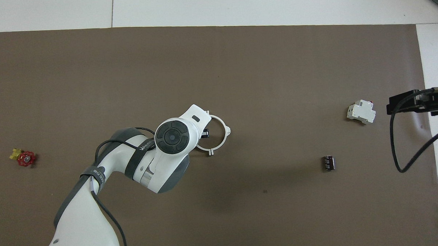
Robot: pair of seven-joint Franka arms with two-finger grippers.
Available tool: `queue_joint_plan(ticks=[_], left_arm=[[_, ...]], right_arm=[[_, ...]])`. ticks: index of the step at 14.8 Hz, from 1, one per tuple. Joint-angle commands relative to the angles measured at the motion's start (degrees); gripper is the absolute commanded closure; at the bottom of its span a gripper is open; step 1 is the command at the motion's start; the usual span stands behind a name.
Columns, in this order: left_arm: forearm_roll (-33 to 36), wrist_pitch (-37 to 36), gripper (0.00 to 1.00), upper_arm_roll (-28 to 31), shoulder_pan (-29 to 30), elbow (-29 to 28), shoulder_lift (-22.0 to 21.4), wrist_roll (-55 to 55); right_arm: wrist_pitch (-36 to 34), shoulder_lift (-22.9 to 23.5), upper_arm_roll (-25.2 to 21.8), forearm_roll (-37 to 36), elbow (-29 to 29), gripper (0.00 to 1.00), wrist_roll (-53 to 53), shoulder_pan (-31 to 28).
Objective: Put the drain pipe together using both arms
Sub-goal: 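Press the held half against the placed half to close the ring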
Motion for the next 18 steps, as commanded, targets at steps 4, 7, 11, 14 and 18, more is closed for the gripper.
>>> queue_joint_plan(ticks=[4,7,11,14,18], left_arm=[[0.97,0.99,1.00,0.59,-0.45,1.19,0.92,-0.87],[0.97,0.99,1.00,0.59,-0.54,1.28,0.92,-0.87],[0.97,0.29,1.00,0.59,-0.62,0.93,0.83,-0.87],[0.97,0.20,1.00,0.51,-0.54,0.75,0.65,-0.52],[0.97,0.64,0.00,0.51,-0.80,1.28,0.74,-0.34]], right_arm=[[0.62,-1.08,0.29,0.14,-1.11,0.00,-1.15,-0.33],[0.62,-1.08,0.29,0.14,-1.12,0.00,-1.15,-0.33],[0.62,-1.08,0.29,0.14,-1.11,0.00,-1.15,-0.33],[0.62,-1.08,0.29,0.14,-1.11,0.00,-1.15,-0.33],[0.62,-1.08,0.29,0.14,-1.11,0.00,-1.15,-0.33]])
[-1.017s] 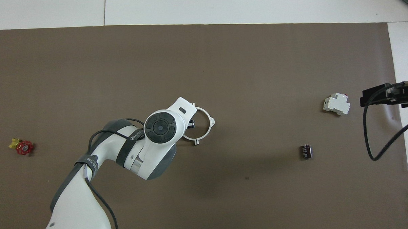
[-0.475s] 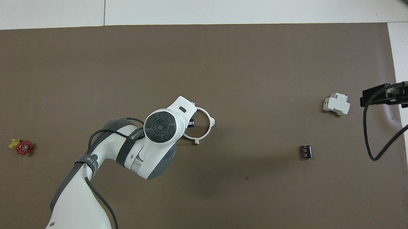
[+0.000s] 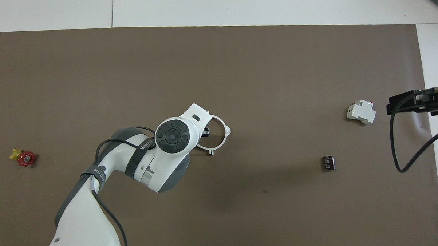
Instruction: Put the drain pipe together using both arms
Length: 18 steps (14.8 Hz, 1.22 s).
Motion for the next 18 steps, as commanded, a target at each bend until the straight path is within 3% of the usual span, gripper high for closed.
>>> queue_joint_plan(ticks=[1,6,9,16,18], left_arm=[[0.97,0.45,0.00,0.61,-0.80,0.70,0.29,-0.46],[0.88,-0.07,0.00,0.79,0.77,1.57,-1.73,-0.46],[0.97,-4.36,0.00,0.70,4.55,1.49,-6.29,1.89],[-0.08,-19.92,0.00,0.61,17.37,1.40,-17.28,25.78],[-4.28,-22.74,0.00,0.61,22.03,1.57,-20.09,33.51]], right_arm=[[0.62,-1.08,0.29,0.14,-1.11,0.00,-1.15,-0.33],[0.62,-1.08,0.29,0.14,-1.12,0.00,-1.15,-0.33],[0.62,-1.08,0.29,0.14,-1.11,0.00,-1.15,-0.33],[0.62,-1.08,0.29,0.14,-1.12,0.00,-1.15,-0.33],[0.62,-1.08,0.29,0.14,-1.12,0.00,-1.15,-0.33]])
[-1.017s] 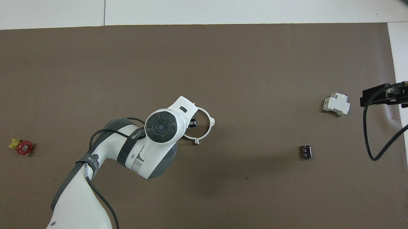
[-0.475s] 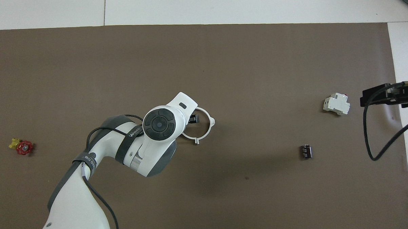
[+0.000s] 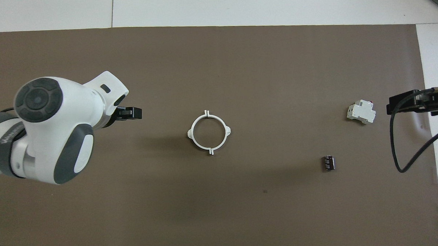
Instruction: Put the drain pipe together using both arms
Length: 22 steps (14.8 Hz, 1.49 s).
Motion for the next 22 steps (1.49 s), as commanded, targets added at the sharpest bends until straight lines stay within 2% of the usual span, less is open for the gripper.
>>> queue_joint_plan(ticks=[1,3,6,11,13,17,22], left_arm=[[-5.62,-5.02,0.00,-0.48,6.30,-0.86,-5.15,10.83],[-6.08,-10.02,0.00,-0.39,11.04,0.89,-7.27,17.44],[-6.00,-18.72,0.00,-0.39,16.07,9.57,-6.31,22.73],[-3.89,-28.83,0.00,-0.47,16.78,24.34,-1.75,22.83],[-3.71,-33.14,0.00,-0.48,16.78,27.87,-0.95,22.83],[-4.06,-37.91,0.00,-0.56,16.52,28.59,-1.65,21.25],[-3.97,-41.25,0.00,-0.74,16.78,25.78,-4.37,18.44]], right_arm=[[0.62,-1.08,0.29,0.14,-1.20,0.00,-1.15,-0.33],[0.62,-1.08,0.29,0.14,-1.20,0.00,-1.15,-0.33],[0.62,-1.08,0.29,0.14,-1.12,0.00,-1.15,-0.33],[0.62,-1.08,0.29,0.14,-1.11,0.00,-1.15,-0.33],[0.62,-1.08,0.29,0.14,-1.20,0.00,-1.15,-0.33],[0.62,-1.08,0.29,0.14,-1.11,0.00,-1.15,-0.33],[0.62,-1.08,0.29,0.14,-1.12,0.00,-1.15,-0.33]])
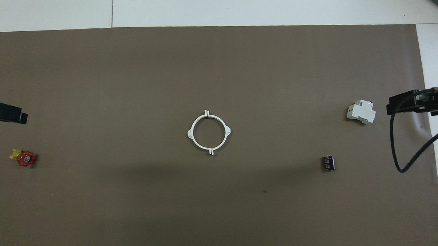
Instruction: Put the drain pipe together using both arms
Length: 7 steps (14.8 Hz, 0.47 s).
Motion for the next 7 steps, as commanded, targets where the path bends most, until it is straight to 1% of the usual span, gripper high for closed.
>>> queue_joint_plan(ticks=[1,7], left_arm=[[0.55,-1.35,0.00,-0.34,0.48,-1.40,-1.47,-2.57],[3.01,0.06,0.00,-0.34,-0.31,-1.58,-1.39,-2.67]], right_arm=[[0.62,-1.08,0.29,0.14,-1.20,0.00,-1.15,-0.33],[0.62,-1.08,0.29,0.14,-1.11,0.00,-1.15,-0.33]])
